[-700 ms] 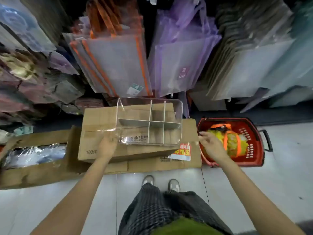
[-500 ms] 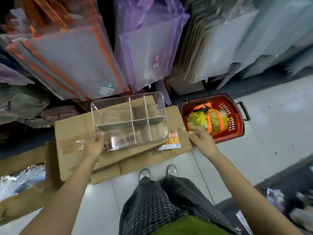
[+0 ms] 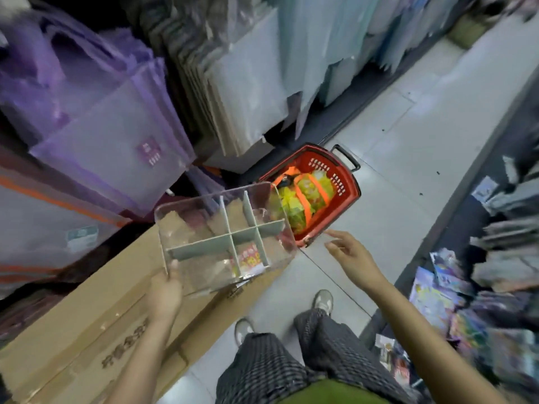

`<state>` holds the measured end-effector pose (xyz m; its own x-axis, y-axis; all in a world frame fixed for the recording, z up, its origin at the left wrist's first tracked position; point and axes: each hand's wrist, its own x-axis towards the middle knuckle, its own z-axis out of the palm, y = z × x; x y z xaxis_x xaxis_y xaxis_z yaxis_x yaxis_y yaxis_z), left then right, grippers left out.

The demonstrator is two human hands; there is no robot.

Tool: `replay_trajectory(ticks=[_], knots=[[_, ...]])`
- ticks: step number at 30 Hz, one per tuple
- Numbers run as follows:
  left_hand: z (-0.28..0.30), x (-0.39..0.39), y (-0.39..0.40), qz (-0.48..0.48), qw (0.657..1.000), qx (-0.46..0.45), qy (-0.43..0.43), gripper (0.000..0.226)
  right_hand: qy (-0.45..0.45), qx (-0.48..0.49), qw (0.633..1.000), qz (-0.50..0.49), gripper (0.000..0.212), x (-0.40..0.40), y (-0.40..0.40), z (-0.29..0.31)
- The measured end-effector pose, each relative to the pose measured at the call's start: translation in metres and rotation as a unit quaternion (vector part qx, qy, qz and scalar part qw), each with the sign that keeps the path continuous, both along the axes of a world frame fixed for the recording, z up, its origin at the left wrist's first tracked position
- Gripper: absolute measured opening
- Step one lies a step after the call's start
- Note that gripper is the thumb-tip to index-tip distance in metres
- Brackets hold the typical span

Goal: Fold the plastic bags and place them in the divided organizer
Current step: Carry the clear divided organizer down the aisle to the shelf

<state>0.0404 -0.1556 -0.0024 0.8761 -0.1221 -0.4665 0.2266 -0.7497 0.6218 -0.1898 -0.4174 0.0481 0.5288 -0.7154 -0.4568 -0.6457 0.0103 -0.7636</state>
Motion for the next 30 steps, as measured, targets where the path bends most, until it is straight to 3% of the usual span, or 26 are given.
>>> replay_trajectory(ticks=[6,16,30], knots=[[0.013,-0.036,-0.146,-0.060,0.996,-0.052,0.049,0.036,-0.013,-0.012,0.995,-0.097,0.027,-0.083,-0.080,-0.001],[0.027,-0.126,-0.396,-0.072,0.980,-0.150,0.112,0.046,-0.017,0.006,0.964,-0.265,0.022,-0.236,-0.240,-0.011],[0.038,-0.106,-0.717,-0.051,0.953,-0.245,0.173,0.036,-0.047,-0.067,0.920,-0.384,0.020,-0.242,-0.524,0.009]])
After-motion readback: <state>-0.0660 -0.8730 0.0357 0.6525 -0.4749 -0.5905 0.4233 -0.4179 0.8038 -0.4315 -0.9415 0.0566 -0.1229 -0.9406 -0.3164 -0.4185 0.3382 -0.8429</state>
